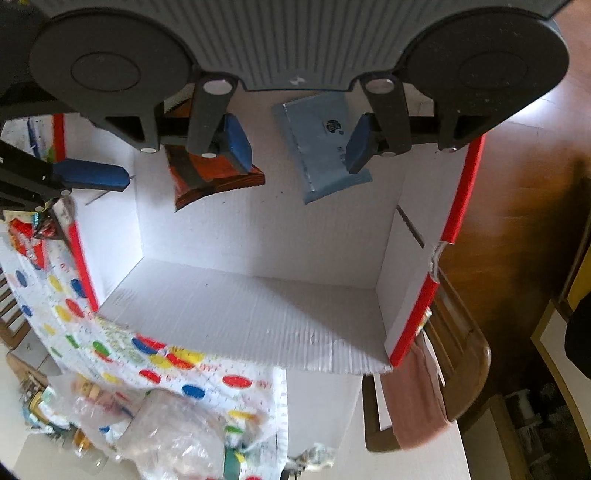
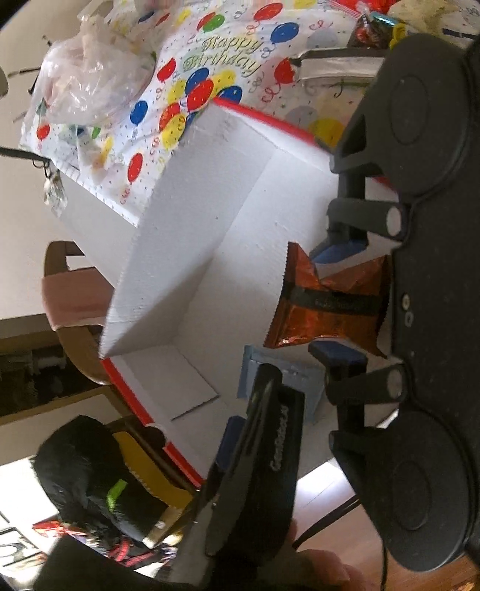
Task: Organize snacks
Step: 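Carry both packets to the cardboard box and open both tools inside, then grasp the white packet with right tool while left tool grasps yellow candy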
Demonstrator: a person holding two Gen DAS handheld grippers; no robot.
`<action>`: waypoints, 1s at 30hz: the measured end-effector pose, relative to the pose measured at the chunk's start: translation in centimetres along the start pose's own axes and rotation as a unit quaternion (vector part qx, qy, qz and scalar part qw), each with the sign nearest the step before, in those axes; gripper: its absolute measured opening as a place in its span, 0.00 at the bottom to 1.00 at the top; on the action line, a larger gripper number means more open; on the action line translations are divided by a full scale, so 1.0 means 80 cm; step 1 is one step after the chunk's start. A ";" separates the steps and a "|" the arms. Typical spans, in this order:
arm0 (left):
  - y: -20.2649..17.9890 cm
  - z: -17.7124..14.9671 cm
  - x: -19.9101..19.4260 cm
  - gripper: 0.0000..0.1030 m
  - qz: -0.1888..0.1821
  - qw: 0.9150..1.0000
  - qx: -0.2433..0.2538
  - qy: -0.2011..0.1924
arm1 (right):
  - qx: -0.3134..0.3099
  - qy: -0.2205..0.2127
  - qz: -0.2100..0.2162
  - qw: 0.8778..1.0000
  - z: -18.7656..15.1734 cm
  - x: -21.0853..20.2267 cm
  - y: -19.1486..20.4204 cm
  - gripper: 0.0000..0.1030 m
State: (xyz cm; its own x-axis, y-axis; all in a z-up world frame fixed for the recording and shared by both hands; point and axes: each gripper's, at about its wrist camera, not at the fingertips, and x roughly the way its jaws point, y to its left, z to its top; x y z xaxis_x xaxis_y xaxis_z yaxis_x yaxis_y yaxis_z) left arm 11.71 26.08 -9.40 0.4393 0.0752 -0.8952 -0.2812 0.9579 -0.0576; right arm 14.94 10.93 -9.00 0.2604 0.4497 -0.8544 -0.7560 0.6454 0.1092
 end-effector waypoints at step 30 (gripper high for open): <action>-0.172 -0.055 -0.139 0.75 -0.088 0.979 0.068 -0.169 | 0.105 -0.143 -0.005 0.984 -0.106 -0.208 -0.101 0.89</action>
State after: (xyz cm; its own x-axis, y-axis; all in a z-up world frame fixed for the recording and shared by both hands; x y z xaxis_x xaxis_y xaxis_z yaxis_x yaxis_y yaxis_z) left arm 6.90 10.87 -0.57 0.7345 -0.0282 -0.6780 -0.0700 0.9906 -0.1171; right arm 11.62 -6.98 0.04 0.4477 0.5791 -0.6813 -0.6204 0.7499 0.2297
